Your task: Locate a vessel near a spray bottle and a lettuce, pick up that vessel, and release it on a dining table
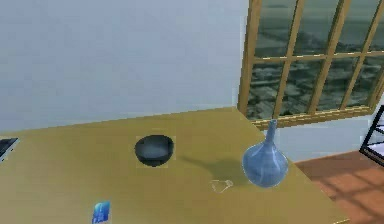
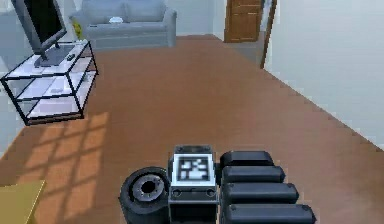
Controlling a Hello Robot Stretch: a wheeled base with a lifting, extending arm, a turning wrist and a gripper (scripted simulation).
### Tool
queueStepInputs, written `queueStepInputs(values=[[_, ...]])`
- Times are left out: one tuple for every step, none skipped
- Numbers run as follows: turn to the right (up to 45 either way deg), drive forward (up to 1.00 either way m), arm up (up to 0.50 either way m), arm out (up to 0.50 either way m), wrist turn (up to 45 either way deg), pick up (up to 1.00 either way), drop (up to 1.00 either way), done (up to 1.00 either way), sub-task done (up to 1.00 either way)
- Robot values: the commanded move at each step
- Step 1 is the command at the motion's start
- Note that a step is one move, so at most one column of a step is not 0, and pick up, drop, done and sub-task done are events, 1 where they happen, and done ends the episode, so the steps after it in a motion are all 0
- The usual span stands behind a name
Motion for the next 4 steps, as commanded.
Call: queueStepInputs(values=[[9.0, 0.00, 0.00, 0.00, 0.0, 0.00, 0.00, 0.00, 0.00], [-45.0, 0.00, 0.00, 0.00, 0.0, 0.00, 0.00, 0.00, 0.00], [-6.0, 0.00, 0.00, 0.00, 0.0, 0.00, 0.00, 0.00, 0.00], [45.0, 0.00, 0.00, 0.00, 0.0, 0.00, 0.00, 0.00, 0.00]])
